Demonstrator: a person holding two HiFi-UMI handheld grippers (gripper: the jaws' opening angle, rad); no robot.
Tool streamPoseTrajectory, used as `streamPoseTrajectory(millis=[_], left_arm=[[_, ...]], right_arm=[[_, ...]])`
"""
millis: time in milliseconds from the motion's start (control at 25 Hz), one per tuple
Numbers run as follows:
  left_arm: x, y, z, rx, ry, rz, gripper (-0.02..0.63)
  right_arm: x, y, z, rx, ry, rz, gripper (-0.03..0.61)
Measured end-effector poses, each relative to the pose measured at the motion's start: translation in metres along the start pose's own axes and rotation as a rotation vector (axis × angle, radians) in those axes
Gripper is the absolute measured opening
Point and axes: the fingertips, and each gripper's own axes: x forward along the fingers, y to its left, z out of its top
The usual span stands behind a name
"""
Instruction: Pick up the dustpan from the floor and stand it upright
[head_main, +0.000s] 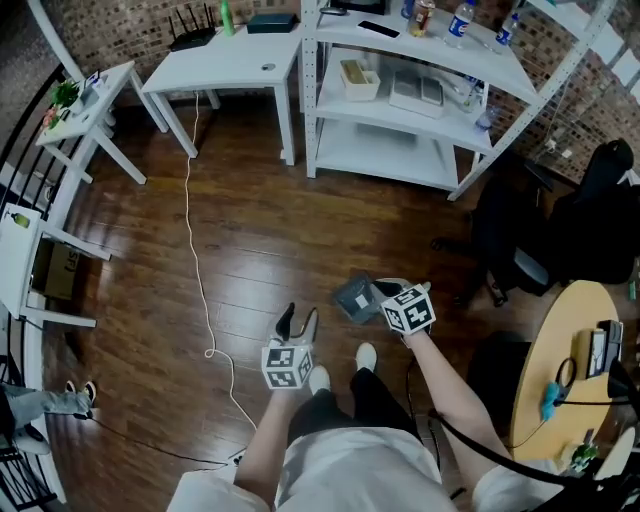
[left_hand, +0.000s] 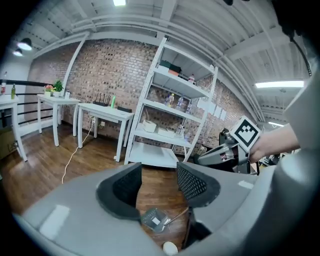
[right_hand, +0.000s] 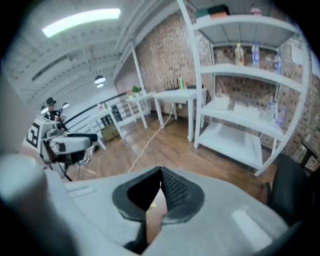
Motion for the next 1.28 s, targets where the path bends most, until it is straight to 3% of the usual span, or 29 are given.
streamPoseTrajectory(millis=[280,560,680,840,960,1040,1160,1280], left_arm=[[-0.068,-0.055,0.071,0.153,-0.130,-0.078,0.239],[-0.147,-0.159,0.095,0.289,-0.287,-0.103,0.239],[-0.188,-0.207,0.093,0.297,-0.341,-0.081,0.238],[-0.252,-0.277,0.058,0.276,-0.409,-0.055,0.238],[-0.294,-0.327,0.022,0.271,-0.416,-0.046,0.239],[-0.321,-0.353,0.004,0.275,-0.406,-0.034,0.238],[-0.354,-0.379,-0.011,0.331,-0.387,-0.031,0.239],[-0.375,-0.386,-0.009,0.346,-0.407,-0.041,0.239]], right_arm=[[-0.139,0.094,0.060,-0.084,-0.453,-0.061,-0.008],[-0.286,0.136,0.027,-0.089,-0.718,-0.122,-0.006],[-0.346,0.148,-0.003,-0.110,-0.779,-0.154,0.035],[-0.416,0.162,-0.077,-0.168,-0.789,-0.254,0.163],[-0.465,0.160,-0.133,-0.081,-0.826,-0.303,0.289],[-0.484,0.160,-0.162,-0.025,-0.809,-0.314,0.334],[-0.505,0.170,-0.188,-0.023,-0.755,-0.326,0.344],[-0.527,0.180,-0.188,-0.040,-0.778,-0.364,0.344]])
